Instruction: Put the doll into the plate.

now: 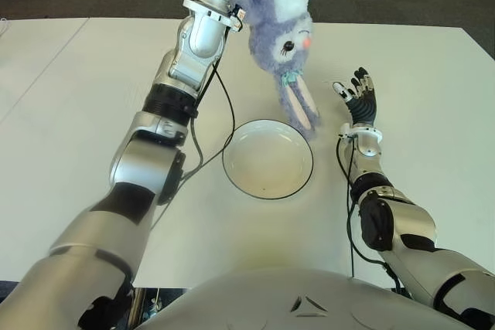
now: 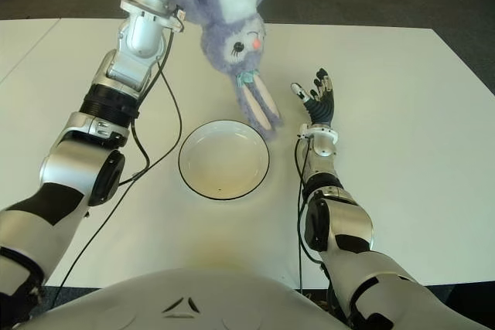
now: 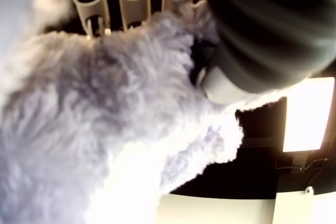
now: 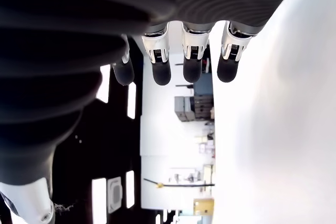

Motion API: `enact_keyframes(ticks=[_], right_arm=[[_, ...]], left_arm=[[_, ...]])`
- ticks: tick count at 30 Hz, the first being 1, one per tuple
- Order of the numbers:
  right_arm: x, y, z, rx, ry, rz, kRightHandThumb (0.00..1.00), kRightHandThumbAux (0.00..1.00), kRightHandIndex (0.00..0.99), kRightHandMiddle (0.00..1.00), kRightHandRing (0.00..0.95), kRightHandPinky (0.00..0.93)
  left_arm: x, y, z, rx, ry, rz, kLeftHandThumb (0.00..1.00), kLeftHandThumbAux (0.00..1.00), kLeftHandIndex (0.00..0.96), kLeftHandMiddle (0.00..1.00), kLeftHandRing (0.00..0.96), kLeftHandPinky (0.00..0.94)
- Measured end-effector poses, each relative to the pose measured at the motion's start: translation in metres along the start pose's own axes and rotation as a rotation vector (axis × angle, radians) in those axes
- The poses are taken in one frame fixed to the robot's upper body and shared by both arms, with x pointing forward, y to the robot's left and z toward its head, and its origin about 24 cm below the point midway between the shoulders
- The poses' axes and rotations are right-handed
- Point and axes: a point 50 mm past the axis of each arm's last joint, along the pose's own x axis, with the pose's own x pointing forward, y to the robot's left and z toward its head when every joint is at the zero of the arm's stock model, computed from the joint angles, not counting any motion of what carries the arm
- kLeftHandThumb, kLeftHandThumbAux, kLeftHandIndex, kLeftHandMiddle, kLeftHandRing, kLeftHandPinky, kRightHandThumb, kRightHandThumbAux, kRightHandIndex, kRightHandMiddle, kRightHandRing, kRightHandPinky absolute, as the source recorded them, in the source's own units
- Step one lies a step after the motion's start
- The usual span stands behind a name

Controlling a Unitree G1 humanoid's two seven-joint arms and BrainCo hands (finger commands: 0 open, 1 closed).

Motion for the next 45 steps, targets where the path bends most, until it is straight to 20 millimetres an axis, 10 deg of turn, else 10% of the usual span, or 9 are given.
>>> enact_keyframes(ticks=[45], right_arm=[[0.0,0.001,0.0,-0.003,0.001,0.011,0.08,0.723,0.072,0.0,0.0,0.0]], left_arm=[[0.035,0.012,0.026,0.06,-0.084,0.047,0.748,0.693,0.442,0.838,0.853,0.862]])
